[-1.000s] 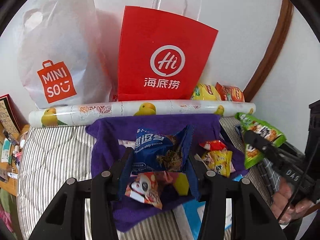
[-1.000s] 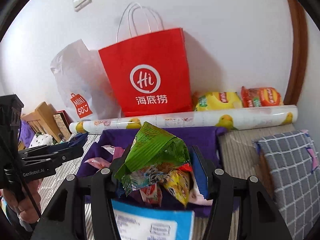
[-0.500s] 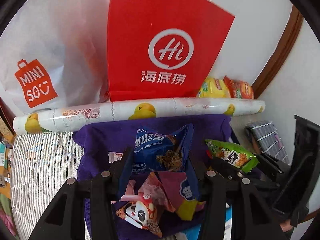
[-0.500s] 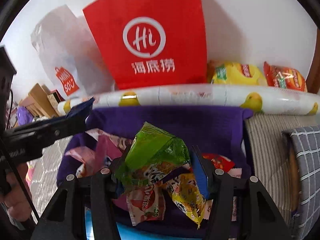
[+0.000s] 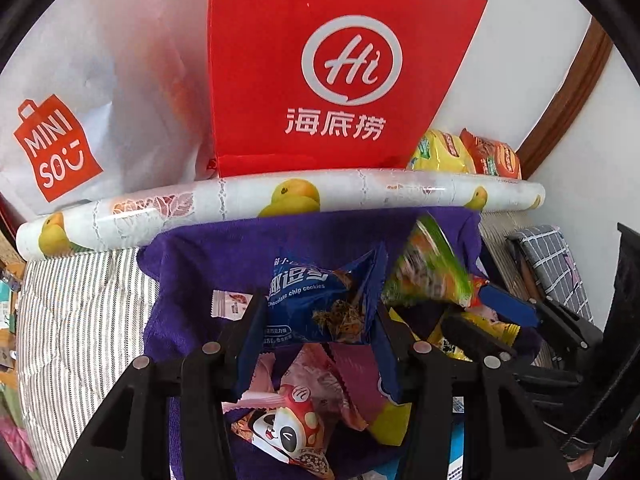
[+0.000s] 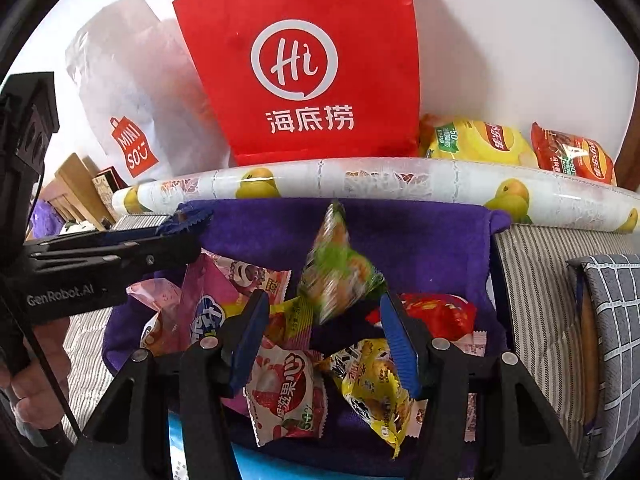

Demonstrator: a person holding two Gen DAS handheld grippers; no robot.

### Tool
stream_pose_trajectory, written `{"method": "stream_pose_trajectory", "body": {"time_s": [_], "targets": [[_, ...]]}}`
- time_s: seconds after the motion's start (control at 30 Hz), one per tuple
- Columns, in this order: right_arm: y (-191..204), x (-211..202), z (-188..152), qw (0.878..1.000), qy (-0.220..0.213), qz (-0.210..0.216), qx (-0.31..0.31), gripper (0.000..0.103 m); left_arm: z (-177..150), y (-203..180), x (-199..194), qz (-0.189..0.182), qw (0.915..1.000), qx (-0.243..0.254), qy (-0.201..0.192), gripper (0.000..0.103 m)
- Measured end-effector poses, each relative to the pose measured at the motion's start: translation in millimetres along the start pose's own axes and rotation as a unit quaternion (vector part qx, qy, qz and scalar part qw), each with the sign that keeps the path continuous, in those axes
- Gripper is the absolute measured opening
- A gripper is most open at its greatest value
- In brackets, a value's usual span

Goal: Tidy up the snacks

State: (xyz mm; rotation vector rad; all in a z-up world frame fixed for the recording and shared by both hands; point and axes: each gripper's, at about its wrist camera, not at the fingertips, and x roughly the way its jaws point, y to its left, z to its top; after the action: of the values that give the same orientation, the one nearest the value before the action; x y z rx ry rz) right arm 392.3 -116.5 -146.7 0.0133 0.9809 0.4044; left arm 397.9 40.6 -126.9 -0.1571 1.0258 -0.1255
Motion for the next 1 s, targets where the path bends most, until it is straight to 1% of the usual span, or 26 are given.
{"method": "stream_pose_trajectory", "body": {"time_s": [0.27, 0.37, 0.4, 0.43, 0.53, 0.67, 0.7, 0.8, 0.87, 0.9, 0.97, 1.0], "targets": [[-5.5, -5.5, -0.8, 1.0, -0.01, 0.007, 0.017, 0.057, -1.5, -3.3, 6.3, -0.009, 0.9999, 0.002, 0.013, 0.049], [-5.7, -9.7, 0.1, 1.0, -0.016, 0.008, 0.021, 0.057, -0.8, -5.9, 7.5, -0.018, 0.9996, 0.007, 0.021, 0.051], [-5.4, -11.4, 0.5, 1.0, -0.018, 0.01, 0.022, 0.057, -0.5, -7.0, 7.0, -0.024, 0.9994, 0.008, 0.022, 0.052], [-5.0, -13.0, 0.9, 0.999, -0.02, 0.011, 0.022, 0.057, -0.3, -7.9, 6.3, -0.026, 0.9994, 0.009, 0.022, 0.058], [-2.5, -17.2, 1.0, 1.0, -0.023, 0.008, 0.019, 0.058, 0.0, -12.3, -2.2, -0.017, 0.9997, 0.015, 0.008, 0.071], [-0.5, -22.8, -2.7, 1.0, -0.021, 0.004, 0.02, 0.058, 0.3, -16.7, -14.3, -0.008, 0.9998, 0.02, -0.004, 0.077], [-0.1, -25.6, -4.6, 1.0, -0.021, 0.002, 0.021, 0.058, 0.1, -17.3, -17.0, -0.008, 0.9997, 0.021, -0.005, 0.08], [0.7, -34.5, -9.8, 1.0, -0.02, -0.002, 0.023, 0.058, -1.9, -23.3, -26.5, 0.001, 0.9995, 0.028, -0.013, 0.081], [2.2, -41.7, -13.2, 1.0, -0.021, -0.008, 0.021, 0.059, -5.6, -27.5, -33.9, 0.001, 0.9995, 0.029, -0.015, 0.081], [4.0, -47.6, -15.3, 1.0, -0.021, -0.014, 0.018, 0.06, -8.6, -28.8, -38.6, 0.0, 0.9995, 0.027, -0.017, 0.081], [7.0, -56.6, -18.5, 0.999, -0.02, -0.025, 0.014, 0.066, -16.3, -32.3, -50.1, -0.008, 0.9993, 0.026, -0.024, 0.081], [9.1, -64.3, -20.9, 0.999, -0.022, -0.032, 0.011, 0.066, -19.6, -33.2, -54.8, -0.015, 0.9992, 0.027, -0.027, 0.081]]}}
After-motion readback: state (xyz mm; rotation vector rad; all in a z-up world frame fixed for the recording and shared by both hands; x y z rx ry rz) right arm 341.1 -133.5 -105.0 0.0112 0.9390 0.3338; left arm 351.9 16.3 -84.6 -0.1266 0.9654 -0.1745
